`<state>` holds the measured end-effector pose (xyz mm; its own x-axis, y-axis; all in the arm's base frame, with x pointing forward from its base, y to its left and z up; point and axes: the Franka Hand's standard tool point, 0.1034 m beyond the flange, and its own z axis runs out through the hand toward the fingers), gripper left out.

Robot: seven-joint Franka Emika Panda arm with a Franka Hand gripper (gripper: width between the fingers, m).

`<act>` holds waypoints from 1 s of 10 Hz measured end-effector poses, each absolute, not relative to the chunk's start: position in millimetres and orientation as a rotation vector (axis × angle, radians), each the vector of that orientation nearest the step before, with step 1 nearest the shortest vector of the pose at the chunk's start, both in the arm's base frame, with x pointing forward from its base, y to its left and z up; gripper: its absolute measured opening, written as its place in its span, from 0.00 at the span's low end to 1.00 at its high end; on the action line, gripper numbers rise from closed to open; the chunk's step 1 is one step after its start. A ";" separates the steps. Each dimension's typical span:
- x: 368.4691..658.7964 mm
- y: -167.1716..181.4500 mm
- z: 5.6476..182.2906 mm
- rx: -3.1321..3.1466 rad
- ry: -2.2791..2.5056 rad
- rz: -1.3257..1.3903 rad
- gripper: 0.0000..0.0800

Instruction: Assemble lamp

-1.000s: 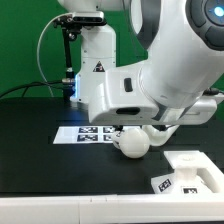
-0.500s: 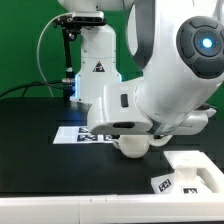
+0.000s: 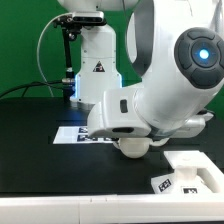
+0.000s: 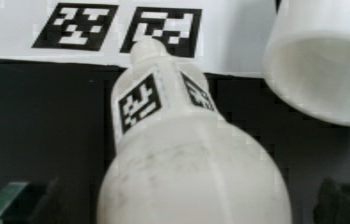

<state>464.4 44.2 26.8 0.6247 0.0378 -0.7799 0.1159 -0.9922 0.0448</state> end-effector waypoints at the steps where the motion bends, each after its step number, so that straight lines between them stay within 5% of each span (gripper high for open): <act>1: 460.4 42.9 22.6 2.750 0.133 -1.318 0.87; 5: 458.0 40.4 19.0 2.755 0.134 -1.316 0.87; 6: 458.0 40.4 19.2 2.755 0.134 -1.316 0.72; 10: 460.3 43.8 24.0 2.766 0.122 -1.322 0.72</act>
Offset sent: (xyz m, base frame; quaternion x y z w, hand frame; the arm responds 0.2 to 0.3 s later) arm 0.0059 -0.0095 0.0015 -0.0192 0.0276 0.0038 0.9994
